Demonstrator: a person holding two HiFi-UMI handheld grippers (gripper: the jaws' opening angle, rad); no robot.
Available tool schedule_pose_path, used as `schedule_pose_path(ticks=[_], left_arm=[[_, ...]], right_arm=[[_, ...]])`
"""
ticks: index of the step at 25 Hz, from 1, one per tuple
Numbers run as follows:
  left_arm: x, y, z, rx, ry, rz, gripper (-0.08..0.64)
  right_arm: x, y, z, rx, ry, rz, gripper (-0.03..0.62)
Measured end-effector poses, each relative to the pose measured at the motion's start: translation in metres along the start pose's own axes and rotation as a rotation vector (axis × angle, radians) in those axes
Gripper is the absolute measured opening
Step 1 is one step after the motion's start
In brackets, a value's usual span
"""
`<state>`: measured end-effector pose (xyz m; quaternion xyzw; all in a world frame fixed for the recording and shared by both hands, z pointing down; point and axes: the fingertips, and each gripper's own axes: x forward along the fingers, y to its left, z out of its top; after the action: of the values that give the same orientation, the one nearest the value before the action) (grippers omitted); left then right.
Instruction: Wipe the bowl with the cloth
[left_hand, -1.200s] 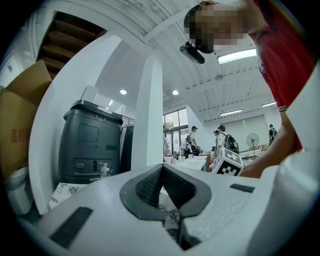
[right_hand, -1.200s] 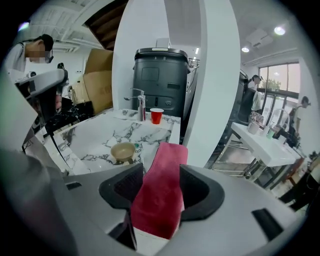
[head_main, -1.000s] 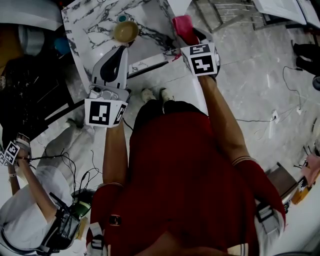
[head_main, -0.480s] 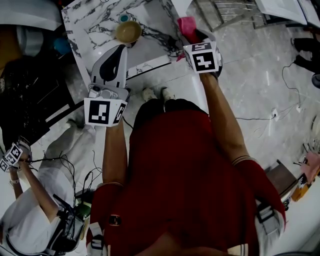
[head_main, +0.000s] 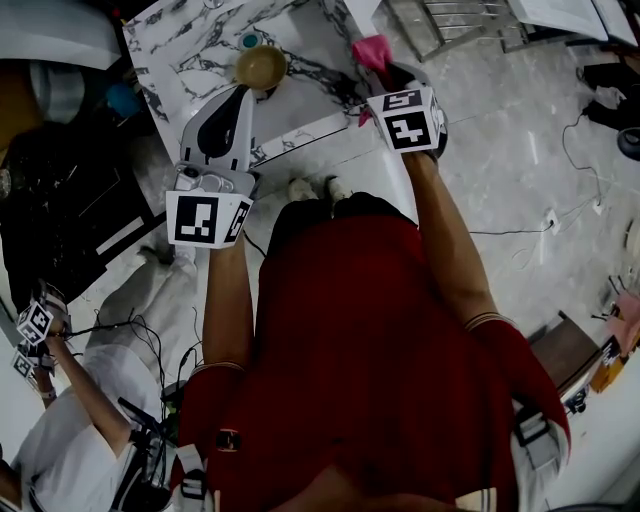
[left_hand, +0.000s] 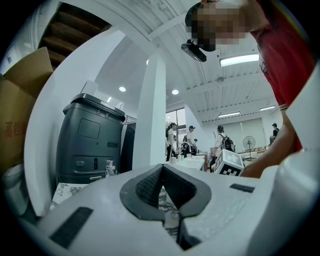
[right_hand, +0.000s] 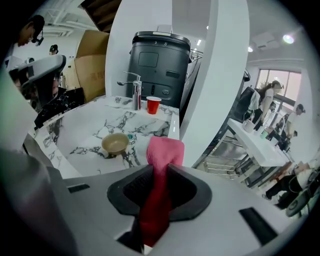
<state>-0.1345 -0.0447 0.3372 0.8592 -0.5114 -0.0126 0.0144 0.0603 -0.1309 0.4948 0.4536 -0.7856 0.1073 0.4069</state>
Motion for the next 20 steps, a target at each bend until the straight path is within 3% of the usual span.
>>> schedule_pose_path(ticks=[8, 14, 20], left_arm=[[-0.001, 0.019, -0.015, -0.008, 0.046, -0.029, 0.006], [0.004, 0.041, -0.035, -0.027, 0.122, 0.002, 0.006], [0.019, 0.063, -0.054, -0.062, 0.161, 0.061, 0.006]], right_arm=[[-0.006, 0.005, 0.008, 0.054, -0.023, 0.04, 0.066], [-0.026, 0.021, 0.058, 0.045, -0.173, 0.106, 0.066], [-0.031, 0.035, 0.112, 0.056, -0.306, 0.237, 0.066]])
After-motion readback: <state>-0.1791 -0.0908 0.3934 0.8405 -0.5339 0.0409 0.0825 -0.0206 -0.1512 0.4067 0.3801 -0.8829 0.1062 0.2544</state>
